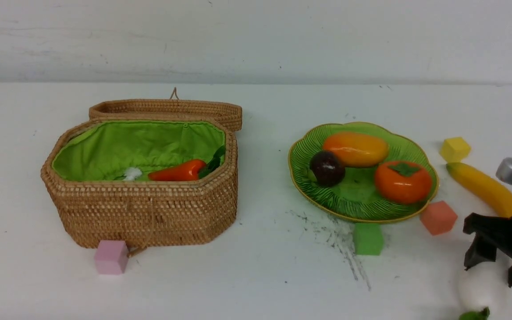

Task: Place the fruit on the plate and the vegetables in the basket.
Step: Take a daikon with your right arm and place it on the basket on the left, then use the right arm to grab a banana and put it into the right plate

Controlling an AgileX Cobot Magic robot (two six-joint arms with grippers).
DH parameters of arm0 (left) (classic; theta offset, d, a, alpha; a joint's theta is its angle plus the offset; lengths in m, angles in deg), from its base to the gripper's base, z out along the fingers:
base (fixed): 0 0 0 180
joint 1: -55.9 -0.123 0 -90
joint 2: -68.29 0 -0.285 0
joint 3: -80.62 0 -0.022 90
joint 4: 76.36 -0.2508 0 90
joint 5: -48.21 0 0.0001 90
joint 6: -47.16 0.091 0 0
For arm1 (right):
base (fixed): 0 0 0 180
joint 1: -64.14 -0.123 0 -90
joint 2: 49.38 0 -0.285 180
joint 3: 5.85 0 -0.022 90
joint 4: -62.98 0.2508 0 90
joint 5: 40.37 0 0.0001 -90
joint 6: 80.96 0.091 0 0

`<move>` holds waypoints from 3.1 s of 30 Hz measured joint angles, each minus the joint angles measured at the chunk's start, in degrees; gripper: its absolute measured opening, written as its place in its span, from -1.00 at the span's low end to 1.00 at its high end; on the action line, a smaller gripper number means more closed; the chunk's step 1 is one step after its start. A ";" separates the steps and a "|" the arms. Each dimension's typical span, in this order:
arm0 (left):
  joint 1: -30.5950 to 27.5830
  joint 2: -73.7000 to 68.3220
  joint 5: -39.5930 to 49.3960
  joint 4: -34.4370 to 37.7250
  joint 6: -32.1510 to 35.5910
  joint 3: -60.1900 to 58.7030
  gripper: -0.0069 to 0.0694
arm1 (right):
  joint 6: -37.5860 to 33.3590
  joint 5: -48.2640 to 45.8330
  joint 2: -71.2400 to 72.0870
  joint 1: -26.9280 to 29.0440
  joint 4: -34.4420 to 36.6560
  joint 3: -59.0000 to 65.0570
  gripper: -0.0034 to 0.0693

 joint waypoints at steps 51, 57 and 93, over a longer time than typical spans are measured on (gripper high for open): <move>0.00 0.00 0.00 0.00 0.00 0.00 -0.19 | -81.18 2.60 -39.79 -38.74 52.41 -69.91 0.67; 0.00 0.00 0.00 0.00 0.00 0.00 -0.19 | -78.20 0.84 -39.07 -38.74 49.73 -70.19 0.95; 0.00 0.00 0.00 0.00 0.00 0.00 -0.19 | -19.46 -21.93 -15.23 10.70 -6.72 -39.91 0.72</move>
